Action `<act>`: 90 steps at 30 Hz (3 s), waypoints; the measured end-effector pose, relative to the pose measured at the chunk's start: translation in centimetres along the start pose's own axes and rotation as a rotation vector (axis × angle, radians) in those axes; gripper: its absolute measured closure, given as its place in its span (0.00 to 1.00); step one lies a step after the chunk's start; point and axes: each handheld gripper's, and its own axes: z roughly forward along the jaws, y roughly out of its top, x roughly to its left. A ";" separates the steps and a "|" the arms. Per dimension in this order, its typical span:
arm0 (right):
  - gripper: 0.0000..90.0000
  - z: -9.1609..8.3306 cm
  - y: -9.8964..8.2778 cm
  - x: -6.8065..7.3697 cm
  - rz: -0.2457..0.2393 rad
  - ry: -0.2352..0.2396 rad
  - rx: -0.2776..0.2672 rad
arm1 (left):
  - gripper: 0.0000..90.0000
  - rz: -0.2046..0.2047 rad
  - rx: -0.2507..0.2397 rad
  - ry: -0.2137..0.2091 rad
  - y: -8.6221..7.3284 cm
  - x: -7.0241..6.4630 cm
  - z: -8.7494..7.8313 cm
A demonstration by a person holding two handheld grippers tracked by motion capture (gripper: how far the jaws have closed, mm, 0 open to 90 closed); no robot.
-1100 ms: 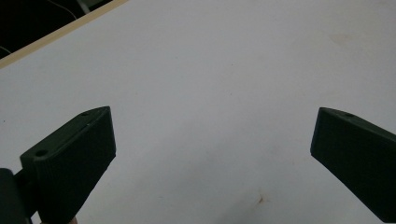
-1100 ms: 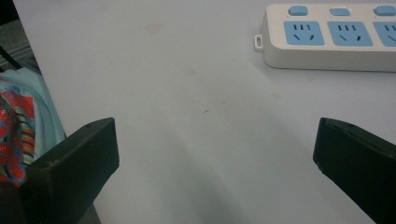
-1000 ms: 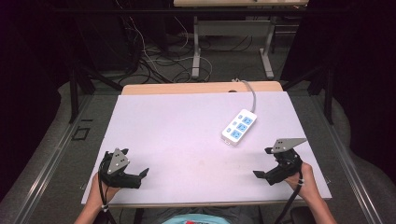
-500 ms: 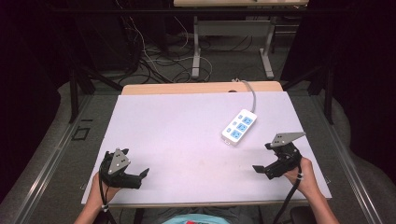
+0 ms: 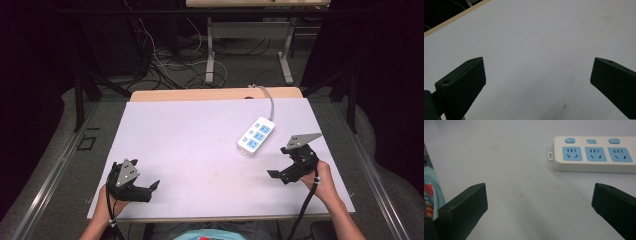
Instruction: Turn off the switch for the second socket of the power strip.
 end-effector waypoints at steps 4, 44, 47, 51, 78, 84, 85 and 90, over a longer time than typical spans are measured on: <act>0.00 0.3 0.5 -0.9 0.013 0.009 0.004 | 0.00 0.003 -0.006 -0.001 0.0 -0.1 0.0; 0.00 3.9 4.4 -5.6 0.025 0.011 0.030 | 0.00 0.007 -0.002 -0.005 0.0 0.0 0.1; 0.00 4.1 4.6 -6.0 0.035 0.001 0.027 | 0.00 0.005 -0.002 -0.010 0.0 0.0 0.2; 0.00 4.6 5.0 -6.7 0.026 -0.006 0.033 | 0.00 0.010 0.003 -0.012 0.0 0.0 0.2; 0.00 6.5 7.4 -8.6 0.032 -0.009 0.035 | 0.00 0.016 0.004 -0.012 0.0 0.0 0.3; 0.00 6.9 7.8 -9.0 0.053 0.004 0.041 | 0.00 0.007 0.001 -0.020 0.0 0.0 0.5; 0.00 7.0 7.9 -9.1 0.053 0.005 0.036 | 0.00 0.008 0.004 -0.022 0.0 0.0 0.5; 0.00 7.5 8.0 -9.4 0.052 0.007 0.045 | 0.00 0.008 0.003 -0.024 0.0 0.1 0.5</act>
